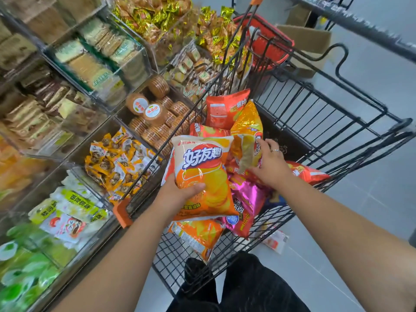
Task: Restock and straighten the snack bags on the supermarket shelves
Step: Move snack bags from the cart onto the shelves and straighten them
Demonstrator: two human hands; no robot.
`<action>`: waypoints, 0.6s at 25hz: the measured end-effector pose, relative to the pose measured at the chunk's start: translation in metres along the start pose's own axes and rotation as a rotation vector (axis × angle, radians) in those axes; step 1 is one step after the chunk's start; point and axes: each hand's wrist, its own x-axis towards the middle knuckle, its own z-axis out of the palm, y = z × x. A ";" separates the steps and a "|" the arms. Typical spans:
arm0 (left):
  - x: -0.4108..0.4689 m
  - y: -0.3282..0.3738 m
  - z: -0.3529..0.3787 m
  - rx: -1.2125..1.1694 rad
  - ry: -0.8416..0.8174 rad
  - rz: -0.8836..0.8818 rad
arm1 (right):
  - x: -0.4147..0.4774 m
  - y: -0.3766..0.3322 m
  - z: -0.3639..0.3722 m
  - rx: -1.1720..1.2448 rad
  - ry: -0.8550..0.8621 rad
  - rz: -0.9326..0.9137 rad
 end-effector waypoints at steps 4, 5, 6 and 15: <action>0.006 -0.003 0.003 -0.025 0.062 -0.017 | 0.032 -0.012 -0.004 0.045 -0.112 0.068; 0.006 -0.004 0.003 -0.033 0.069 -0.017 | 0.037 -0.017 -0.001 -0.003 -0.139 0.065; 0.006 -0.004 0.003 -0.040 0.071 -0.014 | 0.041 -0.020 0.003 -0.080 -0.151 0.049; -0.006 -0.020 -0.022 0.044 0.143 -0.010 | 0.036 -0.066 -0.006 -0.286 0.319 -0.178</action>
